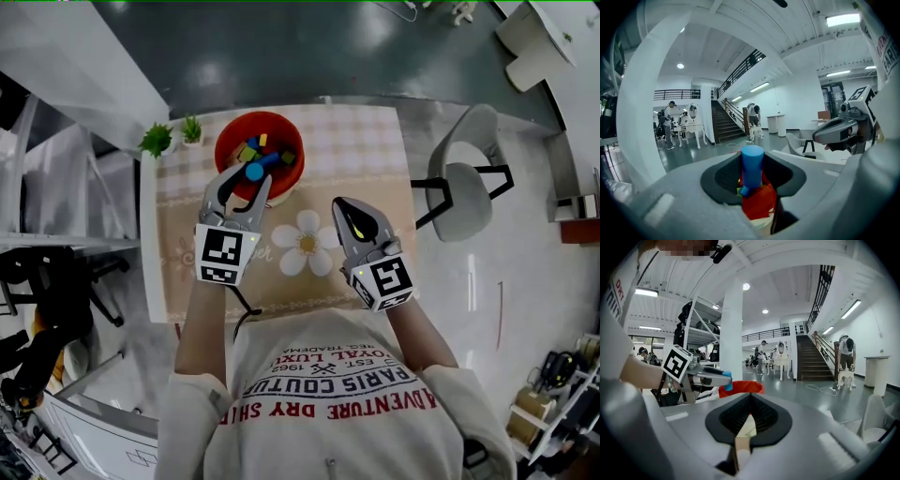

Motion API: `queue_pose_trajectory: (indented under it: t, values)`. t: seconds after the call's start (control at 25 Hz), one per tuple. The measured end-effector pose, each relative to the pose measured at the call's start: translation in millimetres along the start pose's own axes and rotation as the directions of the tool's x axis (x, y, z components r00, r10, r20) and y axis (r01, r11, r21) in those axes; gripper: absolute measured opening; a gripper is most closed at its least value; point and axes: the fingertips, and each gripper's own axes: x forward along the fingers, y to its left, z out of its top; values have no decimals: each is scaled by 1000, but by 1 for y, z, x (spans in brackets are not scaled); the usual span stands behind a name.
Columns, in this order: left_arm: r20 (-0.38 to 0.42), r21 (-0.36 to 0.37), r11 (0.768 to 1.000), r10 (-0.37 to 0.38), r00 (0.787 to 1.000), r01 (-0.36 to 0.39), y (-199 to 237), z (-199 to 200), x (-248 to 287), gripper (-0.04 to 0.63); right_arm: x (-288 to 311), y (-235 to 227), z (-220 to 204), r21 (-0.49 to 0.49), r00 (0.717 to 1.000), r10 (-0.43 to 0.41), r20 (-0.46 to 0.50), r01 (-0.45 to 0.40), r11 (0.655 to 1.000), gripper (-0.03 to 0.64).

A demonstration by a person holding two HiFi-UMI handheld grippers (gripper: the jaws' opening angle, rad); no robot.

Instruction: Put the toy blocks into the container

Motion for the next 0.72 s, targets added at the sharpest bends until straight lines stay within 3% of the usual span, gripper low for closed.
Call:
queue_pose_trajectory:
  t: [0.32, 0.48, 0.64, 0.72]
  values:
    - [-59, -56, 998, -12, 998, 9, 2, -30, 5, 152, -2, 0, -16, -9, 998, -34, -55, 33, 999, 2]
    - [-78, -127, 992, -4, 997, -6, 2, -40, 3, 158, -4, 5, -22, -22, 997, -20, -70, 18, 1000, 2]
    - [-68, -140, 990, 24, 997, -33, -3, -37, -1, 312, -10, 4, -23, -25, 998, -9, -64, 7, 1000, 2]
    - [-55, -132, 990, 37, 998, -44, -10, -30, -3, 325, -15, 1, -23, -30, 998, 0, -60, -2, 1000, 2]
